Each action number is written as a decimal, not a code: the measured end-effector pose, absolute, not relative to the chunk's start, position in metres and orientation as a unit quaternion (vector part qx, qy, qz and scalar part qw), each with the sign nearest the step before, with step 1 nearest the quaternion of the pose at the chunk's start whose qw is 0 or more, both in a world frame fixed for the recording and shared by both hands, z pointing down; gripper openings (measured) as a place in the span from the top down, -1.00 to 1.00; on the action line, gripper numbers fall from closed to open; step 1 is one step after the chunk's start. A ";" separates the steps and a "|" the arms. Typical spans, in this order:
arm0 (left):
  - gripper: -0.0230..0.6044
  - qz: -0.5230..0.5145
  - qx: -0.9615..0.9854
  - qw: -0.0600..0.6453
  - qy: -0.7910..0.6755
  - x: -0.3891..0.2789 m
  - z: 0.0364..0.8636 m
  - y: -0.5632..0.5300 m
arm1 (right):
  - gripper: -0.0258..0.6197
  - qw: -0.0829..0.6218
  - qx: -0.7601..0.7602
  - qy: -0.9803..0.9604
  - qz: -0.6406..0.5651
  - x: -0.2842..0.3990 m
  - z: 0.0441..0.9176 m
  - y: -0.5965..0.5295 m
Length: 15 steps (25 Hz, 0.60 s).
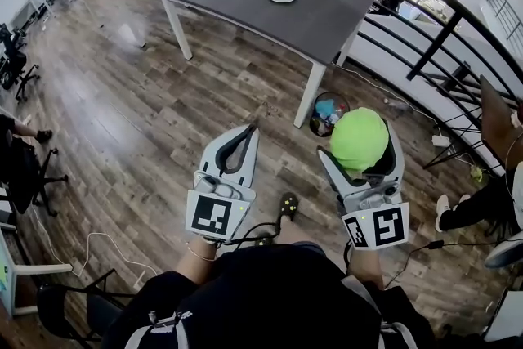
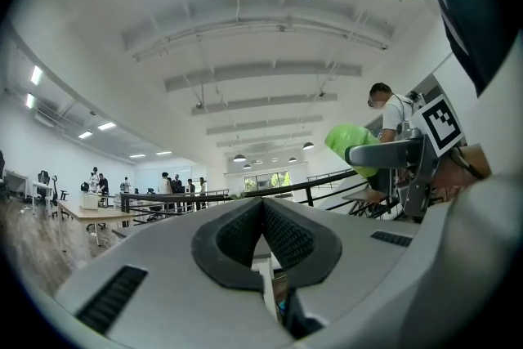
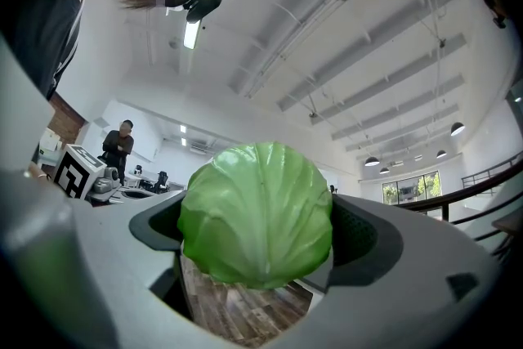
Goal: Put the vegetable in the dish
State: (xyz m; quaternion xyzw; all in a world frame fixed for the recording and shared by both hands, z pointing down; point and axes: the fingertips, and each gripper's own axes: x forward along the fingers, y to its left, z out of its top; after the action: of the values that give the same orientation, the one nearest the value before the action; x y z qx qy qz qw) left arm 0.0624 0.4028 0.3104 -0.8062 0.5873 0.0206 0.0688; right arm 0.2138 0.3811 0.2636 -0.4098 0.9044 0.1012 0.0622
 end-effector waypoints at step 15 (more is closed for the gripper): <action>0.93 0.025 -0.794 0.072 0.604 0.074 0.310 0.289 | -0.71 0.064 -0.390 0.912 0.110 0.227 0.264 0.266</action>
State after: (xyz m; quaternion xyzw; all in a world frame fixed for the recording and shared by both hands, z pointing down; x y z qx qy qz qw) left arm 0.0739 0.2888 0.3101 -0.7937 0.6036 0.0245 0.0717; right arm 0.2270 0.2660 0.2642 -0.3904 0.9118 0.1099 0.0640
